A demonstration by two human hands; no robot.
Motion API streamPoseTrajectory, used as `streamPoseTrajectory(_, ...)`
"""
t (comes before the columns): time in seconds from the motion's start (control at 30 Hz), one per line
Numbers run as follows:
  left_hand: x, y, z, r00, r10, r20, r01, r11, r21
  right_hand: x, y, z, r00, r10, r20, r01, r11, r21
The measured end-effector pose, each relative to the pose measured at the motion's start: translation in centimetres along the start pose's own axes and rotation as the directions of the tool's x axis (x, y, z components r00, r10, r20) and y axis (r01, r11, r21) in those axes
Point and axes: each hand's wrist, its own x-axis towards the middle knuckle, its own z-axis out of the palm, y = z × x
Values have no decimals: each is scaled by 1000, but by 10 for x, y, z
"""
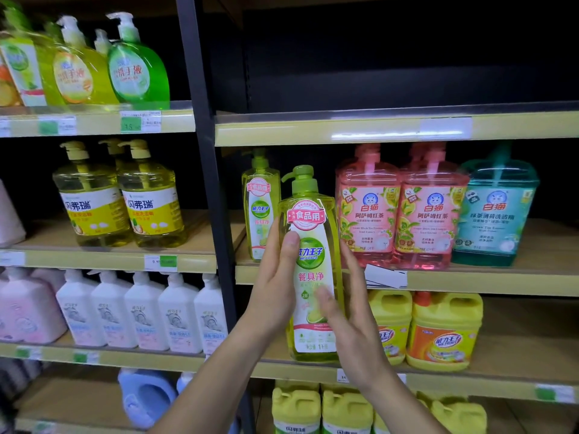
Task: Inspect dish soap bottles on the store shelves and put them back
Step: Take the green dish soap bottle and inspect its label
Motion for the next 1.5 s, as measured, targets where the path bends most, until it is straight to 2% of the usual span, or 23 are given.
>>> streamPoseTrajectory(0.13,-10,-7,4,971,227,73,-238,940,245,11,1,-6,1000,21,-2,-21,996,-87)
streamPoseTrajectory(0.23,-15,-26,0,935,340,98,-353,881,316,12,12,-11,1000,-16,5,16,988,-153)
streamPoseTrajectory(0.33,-20,-35,-3,921,377,96,-384,847,367,9,25,-15,997,-73,31,78,984,-162)
streamPoseTrajectory(0.47,-23,-37,-2,900,416,130,-433,816,382,3,37,-15,998,-56,15,57,993,-106)
streamPoseTrajectory(0.7,-24,-36,3,909,414,56,-405,841,360,3,28,-18,997,-63,38,67,992,-111)
streamPoseTrajectory(0.77,-25,-31,8,925,378,25,-362,861,357,5,16,-15,1000,-21,20,23,994,-109)
streamPoseTrajectory(0.83,-23,-19,13,959,281,-19,-261,912,317,8,7,-13,998,50,34,-49,998,-30)
streamPoseTrajectory(0.93,-19,4,17,1000,9,-19,-6,985,170,11,-4,-18,962,246,114,-267,935,235)
streamPoseTrajectory(1.03,-11,12,16,981,-184,-54,186,982,16,13,-7,-19,917,363,163,-398,839,371)
streamPoseTrajectory(1.17,-9,11,16,965,-237,-111,240,971,12,14,-8,-18,899,396,189,-439,792,425)
streamPoseTrajectory(1.3,-9,14,16,947,-297,-125,289,954,-79,14,-10,-19,840,480,252,-538,681,496)
streamPoseTrajectory(1.5,2,24,13,869,-480,-121,467,876,-125,17,-21,-25,766,553,327,-635,575,515)
